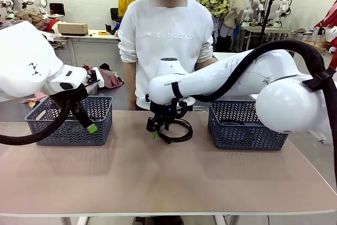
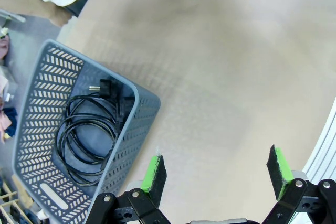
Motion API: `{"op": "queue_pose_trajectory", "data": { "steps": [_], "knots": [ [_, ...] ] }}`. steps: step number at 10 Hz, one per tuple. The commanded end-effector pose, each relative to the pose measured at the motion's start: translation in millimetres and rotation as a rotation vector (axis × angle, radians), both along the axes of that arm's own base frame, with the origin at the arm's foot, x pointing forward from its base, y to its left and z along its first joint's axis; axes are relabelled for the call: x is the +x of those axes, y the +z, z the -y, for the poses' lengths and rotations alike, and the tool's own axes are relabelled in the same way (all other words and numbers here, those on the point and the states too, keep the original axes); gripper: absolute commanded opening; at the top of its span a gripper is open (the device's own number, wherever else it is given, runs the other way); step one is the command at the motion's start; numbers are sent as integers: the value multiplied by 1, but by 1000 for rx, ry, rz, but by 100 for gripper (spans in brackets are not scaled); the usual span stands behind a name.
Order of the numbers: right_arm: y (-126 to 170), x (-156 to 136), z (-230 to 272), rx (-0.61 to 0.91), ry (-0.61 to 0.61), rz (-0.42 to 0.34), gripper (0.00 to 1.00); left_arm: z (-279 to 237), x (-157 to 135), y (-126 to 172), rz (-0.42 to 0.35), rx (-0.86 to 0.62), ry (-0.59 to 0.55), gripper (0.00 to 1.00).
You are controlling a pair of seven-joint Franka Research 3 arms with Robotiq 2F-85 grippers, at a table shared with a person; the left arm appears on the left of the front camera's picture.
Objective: Organize the cables according to human instructions.
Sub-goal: Pick up a bundle of cables and place it in the basket indicated by the human.
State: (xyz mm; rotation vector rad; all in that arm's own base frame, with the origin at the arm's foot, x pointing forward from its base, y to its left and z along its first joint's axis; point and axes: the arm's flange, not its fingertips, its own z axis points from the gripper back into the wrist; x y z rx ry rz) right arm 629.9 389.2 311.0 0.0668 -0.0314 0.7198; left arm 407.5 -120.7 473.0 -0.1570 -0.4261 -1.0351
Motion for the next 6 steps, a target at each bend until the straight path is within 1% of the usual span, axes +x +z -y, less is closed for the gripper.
{"op": "queue_pose_trajectory", "data": {
  "steps": [1, 3, 4, 5, 6],
  "knots": [
    [-1, 5, -7, -36, -38, 29, 100, -2, 0, 0, 2, 2, 6, 100],
    [-3, 6, -7, -46, -40, 28, 100, -2, 0, 0, 2, 2, 6, 100],
    [-4, 6, -8, -52, -41, 28, 97, -2, 0, 0, 2, 2, 6, 100],
    [-4, 6, -7, -52, -39, 28, 80, -2, 0, 0, 2, 2, 6, 100],
    [-2, 6, -7, -47, -43, 32, 77, -2, 0, 0, 2, 2, 6, 100]
  ]
}}
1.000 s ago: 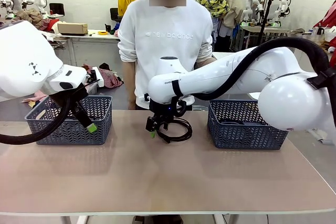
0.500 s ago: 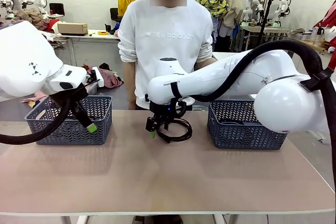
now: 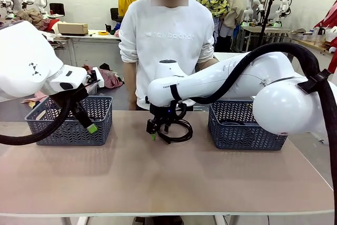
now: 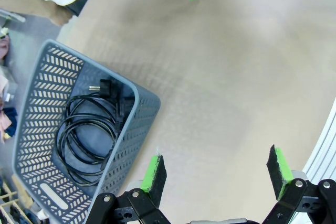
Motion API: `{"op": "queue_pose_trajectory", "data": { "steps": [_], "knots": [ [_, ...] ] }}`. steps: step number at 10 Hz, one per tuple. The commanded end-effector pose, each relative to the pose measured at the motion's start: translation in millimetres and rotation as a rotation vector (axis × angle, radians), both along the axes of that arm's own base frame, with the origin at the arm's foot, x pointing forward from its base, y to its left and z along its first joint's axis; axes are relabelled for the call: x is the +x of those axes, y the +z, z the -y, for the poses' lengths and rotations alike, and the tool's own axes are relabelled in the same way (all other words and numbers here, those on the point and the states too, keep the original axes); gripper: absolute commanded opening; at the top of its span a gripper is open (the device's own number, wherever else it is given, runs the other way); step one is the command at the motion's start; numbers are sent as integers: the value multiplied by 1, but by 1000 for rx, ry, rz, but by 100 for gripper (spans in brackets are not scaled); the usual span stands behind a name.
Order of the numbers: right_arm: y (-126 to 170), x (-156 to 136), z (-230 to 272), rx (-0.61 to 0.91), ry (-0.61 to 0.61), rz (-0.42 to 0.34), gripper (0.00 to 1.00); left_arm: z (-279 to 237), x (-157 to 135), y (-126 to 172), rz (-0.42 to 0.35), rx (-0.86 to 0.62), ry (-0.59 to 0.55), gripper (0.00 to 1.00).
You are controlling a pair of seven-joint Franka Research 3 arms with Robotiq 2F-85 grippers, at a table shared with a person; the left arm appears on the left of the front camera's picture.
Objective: Organize the cables according to human instructions.
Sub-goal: Pick up a bundle of cables and place it in the basket indicated by the human.
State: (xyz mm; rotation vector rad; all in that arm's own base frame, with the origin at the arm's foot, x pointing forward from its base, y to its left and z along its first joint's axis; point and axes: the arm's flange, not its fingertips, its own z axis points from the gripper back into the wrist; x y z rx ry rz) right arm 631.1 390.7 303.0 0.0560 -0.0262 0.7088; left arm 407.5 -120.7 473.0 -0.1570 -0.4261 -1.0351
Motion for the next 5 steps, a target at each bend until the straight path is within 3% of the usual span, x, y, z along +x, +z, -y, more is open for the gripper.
{"op": "queue_pose_trajectory", "data": {
  "steps": [1, 2, 3, 4, 5],
  "knots": [
    [7, 5, -4, -32, -35, 34, 61, -2, 0, 0, 2, 2, 6, 100],
    [7, 5, -4, -31, -38, 35, 57, -2, 0, 0, 2, 2, 6, 100],
    [6, 5, -3, -29, -39, 37, 41, -2, 0, 0, 2, 2, 6, 100],
    [6, 5, -3, -28, -37, 36, 37, -2, 0, 0, 2, 2, 6, 100],
    [5, 5, -3, -28, -37, 35, 21, -2, 0, 0, 2, 2, 6, 100]
  ]
}}
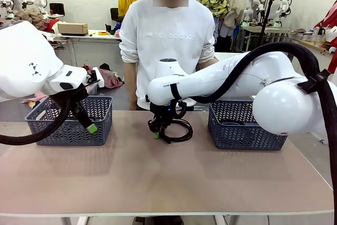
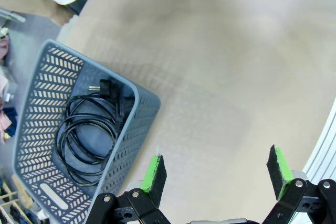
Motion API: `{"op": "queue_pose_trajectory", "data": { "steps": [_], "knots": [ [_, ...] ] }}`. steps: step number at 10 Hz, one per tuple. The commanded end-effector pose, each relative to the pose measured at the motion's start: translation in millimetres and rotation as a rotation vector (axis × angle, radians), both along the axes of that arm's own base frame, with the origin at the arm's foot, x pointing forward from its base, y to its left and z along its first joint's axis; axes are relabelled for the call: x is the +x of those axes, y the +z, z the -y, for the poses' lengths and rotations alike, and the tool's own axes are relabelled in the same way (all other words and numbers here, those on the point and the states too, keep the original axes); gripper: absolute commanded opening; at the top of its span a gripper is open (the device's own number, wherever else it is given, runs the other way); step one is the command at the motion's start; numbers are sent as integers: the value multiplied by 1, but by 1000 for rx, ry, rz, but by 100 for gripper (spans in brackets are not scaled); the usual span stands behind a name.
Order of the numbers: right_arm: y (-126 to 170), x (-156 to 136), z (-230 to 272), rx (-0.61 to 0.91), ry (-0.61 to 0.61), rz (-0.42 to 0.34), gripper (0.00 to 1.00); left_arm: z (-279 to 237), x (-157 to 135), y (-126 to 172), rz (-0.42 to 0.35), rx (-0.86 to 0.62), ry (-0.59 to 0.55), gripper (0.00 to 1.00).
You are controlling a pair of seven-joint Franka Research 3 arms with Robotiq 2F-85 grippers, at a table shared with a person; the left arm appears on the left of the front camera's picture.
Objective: Organize the cables according to human instructions.
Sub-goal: Pick up a bundle of cables and place it in the basket indicated by the human.
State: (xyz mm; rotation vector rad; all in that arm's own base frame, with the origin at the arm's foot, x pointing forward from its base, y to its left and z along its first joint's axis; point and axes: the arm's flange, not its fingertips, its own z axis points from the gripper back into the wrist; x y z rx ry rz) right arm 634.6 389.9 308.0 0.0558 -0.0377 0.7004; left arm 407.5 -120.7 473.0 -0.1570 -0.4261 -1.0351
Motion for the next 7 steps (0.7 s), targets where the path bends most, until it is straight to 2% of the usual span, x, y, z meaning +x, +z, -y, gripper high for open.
{"op": "queue_pose_trajectory", "data": {
  "steps": [1, 2, 3, 4, 7],
  "knots": [
    [0, 1, -3, -33, -30, 23, 36, -2, 0, 0, 2, 2, 6, 100],
    [1, 0, -2, -35, -33, 27, 1, -2, 0, 0, 2, 2, 6, 100],
    [6, -2, 0, -38, -32, 39, 16, -2, 0, 0, 2, 2, 6, 100],
    [11, -5, 0, -38, -30, 42, 0, -2, 0, 0, 2, 2, 6, 100],
    [35, -25, 10, -43, 39, 69, 0, -2, 0, 0, 2, 2, 6, 100]
  ]
}}
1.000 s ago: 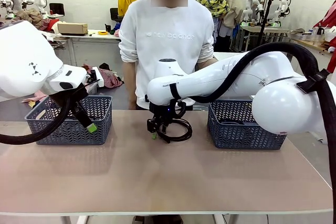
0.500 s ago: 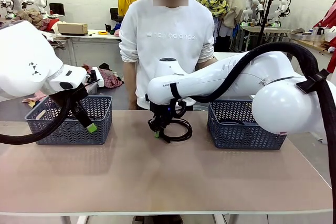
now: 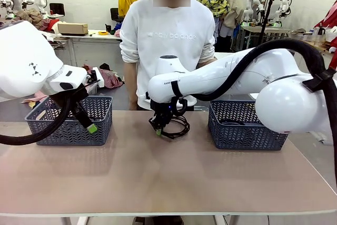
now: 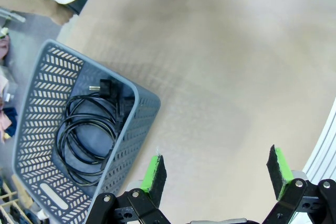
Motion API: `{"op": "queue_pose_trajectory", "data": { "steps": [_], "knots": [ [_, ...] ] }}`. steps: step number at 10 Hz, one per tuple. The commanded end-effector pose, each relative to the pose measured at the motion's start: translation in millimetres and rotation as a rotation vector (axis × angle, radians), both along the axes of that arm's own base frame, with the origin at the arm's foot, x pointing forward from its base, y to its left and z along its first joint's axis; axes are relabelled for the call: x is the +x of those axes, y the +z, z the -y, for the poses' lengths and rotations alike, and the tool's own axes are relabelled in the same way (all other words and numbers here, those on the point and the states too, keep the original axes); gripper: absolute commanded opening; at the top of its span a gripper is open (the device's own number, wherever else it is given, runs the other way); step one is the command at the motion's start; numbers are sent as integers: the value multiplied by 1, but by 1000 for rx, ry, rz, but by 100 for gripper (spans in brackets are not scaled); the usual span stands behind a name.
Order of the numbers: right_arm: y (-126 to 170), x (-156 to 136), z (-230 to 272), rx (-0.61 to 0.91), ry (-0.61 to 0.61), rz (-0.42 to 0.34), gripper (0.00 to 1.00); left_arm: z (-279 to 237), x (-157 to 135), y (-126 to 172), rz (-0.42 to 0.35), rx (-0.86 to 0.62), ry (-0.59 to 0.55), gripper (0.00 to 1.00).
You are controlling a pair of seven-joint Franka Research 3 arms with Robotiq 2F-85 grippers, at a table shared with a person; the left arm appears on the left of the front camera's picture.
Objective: Organize the cables according to human instructions.
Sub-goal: Pick up a bundle of cables and place it in the basket indicated by the human.
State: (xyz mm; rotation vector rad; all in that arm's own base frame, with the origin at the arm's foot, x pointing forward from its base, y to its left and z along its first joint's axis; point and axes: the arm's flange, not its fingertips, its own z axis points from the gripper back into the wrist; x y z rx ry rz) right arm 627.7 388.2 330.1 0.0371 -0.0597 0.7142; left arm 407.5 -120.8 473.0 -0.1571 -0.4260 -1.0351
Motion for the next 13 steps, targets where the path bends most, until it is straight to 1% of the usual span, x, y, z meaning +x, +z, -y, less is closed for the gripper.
{"op": "queue_pose_trajectory", "data": {
  "steps": [1, 2, 3, 4, 6, 7, 8, 10, 11, 13],
  "knots": [
    [27, -25, 15, -36, 78, 51, 0, -2, 0, 0, 3, 2, 6, 100],
    [42, -33, 22, -32, 187, 63, 0, -2, 0, 0, 3, 2, 6, 100],
    [56, -39, 32, -18, 333, 83, 0, -2, 0, 0, 3, 2, 6, 100],
    [75, -49, 45, -5, 480, 81, 0, -2, 0, 0, 3, 2, 6, 100],
    [107, -62, 70, -50, 685, 33, 0, -2, 0, 0, 3, 2, 6, 100],
    [119, -65, 88, -87, 754, -4, 0, -2, 0, 0, 3, 2, 6, 100],
    [128, -68, 107, -113, 811, -16, 0, -2, 0, 0, 3, 2, 6, 100],
    [143, -72, 148, -107, 898, -3, 0, -2, 0, 0, 3, 2, 6, 100],
    [147, -73, 166, -111, 881, -7, 0, -2, 0, 0, 3, 2, 6, 100],
    [147, -77, 204, -72, 870, 34, 0, -2, 0, 0, 3, 2, 6, 100]
  ]
}}
